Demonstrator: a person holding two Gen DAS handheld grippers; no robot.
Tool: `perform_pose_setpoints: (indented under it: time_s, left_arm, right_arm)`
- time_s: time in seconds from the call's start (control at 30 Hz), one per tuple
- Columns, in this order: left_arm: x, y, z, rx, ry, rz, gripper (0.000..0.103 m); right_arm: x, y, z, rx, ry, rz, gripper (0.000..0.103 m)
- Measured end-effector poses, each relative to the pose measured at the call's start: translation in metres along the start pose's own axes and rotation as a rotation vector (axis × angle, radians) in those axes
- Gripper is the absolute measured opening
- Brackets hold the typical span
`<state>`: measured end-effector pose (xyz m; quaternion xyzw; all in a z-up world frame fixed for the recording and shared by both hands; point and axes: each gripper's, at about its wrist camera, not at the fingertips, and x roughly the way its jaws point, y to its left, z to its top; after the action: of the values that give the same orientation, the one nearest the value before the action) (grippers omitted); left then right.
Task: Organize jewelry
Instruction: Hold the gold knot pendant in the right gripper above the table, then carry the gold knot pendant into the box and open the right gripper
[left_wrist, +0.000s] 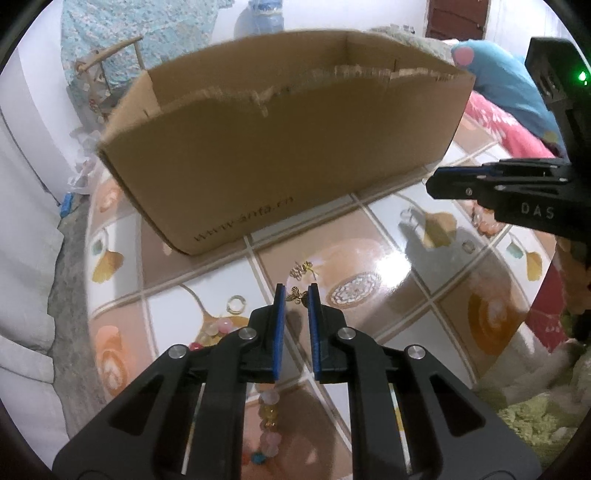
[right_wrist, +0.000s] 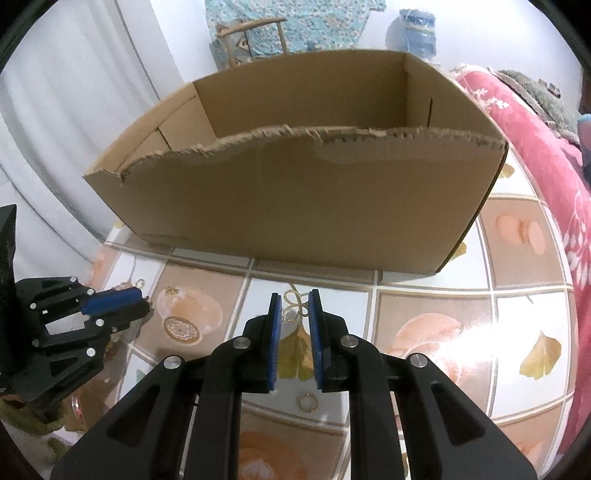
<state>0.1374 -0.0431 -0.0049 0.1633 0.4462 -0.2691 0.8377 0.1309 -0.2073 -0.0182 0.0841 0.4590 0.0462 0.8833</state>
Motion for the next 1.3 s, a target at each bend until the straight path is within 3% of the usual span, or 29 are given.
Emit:
perform_pose_setpoints:
  time_s: [0.13, 0.27, 0.37, 0.5, 0.57, 0.77, 0.93, 1.03, 1.13, 1.3]
  left_arm:
    - [-0.026, 0.004, 0.011, -0.029, -0.061, -0.02, 0.011]
    - [-0.063, 0.01, 0.04, -0.038, -0.171, -0.076, 0.011]
    - [-0.08, 0.02, 0.065, -0.038, -0.239, -0.104, 0.011]
    - [-0.077, 0.031, 0.104, -0.026, -0.264, -0.114, 0.011]
    - [-0.063, 0.035, 0.122, -0.008, -0.224, -0.094, 0.011]
    - [0.005, 0.051, 0.174, -0.02, 0.011, -0.196, 0.011]
    - [0.049, 0.05, 0.194, -0.033, 0.166, -0.258, 0.011]
    - [0.072, 0.046, 0.198, -0.05, 0.254, -0.289, 0.011]
    - [0.092, 0.042, 0.198, -0.055, 0.32, -0.266, 0.011]
    - [0.102, 0.05, 0.198, -0.118, 0.359, -0.294, 0.011]
  right_arm:
    - [-0.024, 0.008, 0.011, -0.031, -0.042, 0.027, 0.015]
    - [-0.055, 0.019, 0.034, -0.09, -0.127, 0.062, 0.015]
    - [-0.073, 0.022, 0.061, -0.138, -0.203, 0.087, 0.015]
    - [-0.073, 0.014, 0.108, -0.167, -0.226, 0.117, 0.015]
    - [-0.055, 0.006, 0.136, -0.156, -0.162, 0.154, 0.015]
    - [0.027, -0.02, 0.194, -0.061, 0.128, 0.227, 0.015]
    - [0.083, -0.033, 0.206, -0.017, 0.319, 0.164, 0.015]
    - [0.097, -0.033, 0.205, -0.028, 0.359, 0.125, 0.015]
    - [0.105, -0.037, 0.206, -0.026, 0.364, 0.111, 0.015]
    - [0.107, -0.046, 0.209, -0.007, 0.337, 0.093, 0.016]
